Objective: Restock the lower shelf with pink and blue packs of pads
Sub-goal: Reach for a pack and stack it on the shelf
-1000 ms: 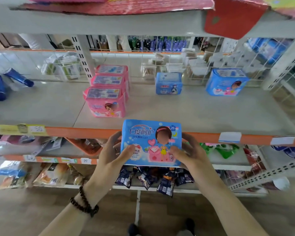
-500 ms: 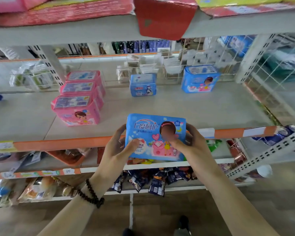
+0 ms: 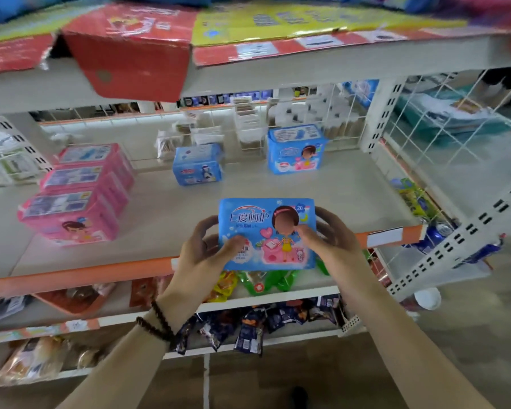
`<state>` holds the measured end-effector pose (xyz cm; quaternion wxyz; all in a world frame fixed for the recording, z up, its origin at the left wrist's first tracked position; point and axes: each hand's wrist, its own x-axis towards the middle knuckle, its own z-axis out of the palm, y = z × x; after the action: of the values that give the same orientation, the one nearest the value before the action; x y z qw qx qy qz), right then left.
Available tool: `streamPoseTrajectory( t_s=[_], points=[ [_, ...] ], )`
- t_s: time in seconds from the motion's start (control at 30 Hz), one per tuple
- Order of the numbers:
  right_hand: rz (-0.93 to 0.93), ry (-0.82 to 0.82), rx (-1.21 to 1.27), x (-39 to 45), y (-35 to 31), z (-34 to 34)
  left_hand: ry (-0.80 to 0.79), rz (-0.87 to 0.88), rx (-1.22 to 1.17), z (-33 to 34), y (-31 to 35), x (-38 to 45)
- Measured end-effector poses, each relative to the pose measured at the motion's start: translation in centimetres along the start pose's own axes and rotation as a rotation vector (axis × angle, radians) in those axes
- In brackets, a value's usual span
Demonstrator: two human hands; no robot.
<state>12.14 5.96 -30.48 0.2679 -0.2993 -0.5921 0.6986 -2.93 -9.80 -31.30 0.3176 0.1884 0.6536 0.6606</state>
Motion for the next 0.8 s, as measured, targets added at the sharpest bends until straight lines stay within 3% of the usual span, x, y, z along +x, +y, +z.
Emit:
streamPoseTrajectory(
  t_s=[0.37,0.53,0.8],
  points=[
    [-0.091,0.005,-0.166,4.4,-1.1,-7.3,-0.004,0.02,-0.014,7.8,-0.2,3.2],
    [-0.085,-0.036,-0.224,6.6,-0.9,-7.7,-0.007,0.032,0.031,7.9,-0.4,5.2],
    [-0.083,0.037,-0.304,10.5,-0.5,-6.2,-0.053,0.166,0.288,6.0,0.1,11.6]
  ],
)
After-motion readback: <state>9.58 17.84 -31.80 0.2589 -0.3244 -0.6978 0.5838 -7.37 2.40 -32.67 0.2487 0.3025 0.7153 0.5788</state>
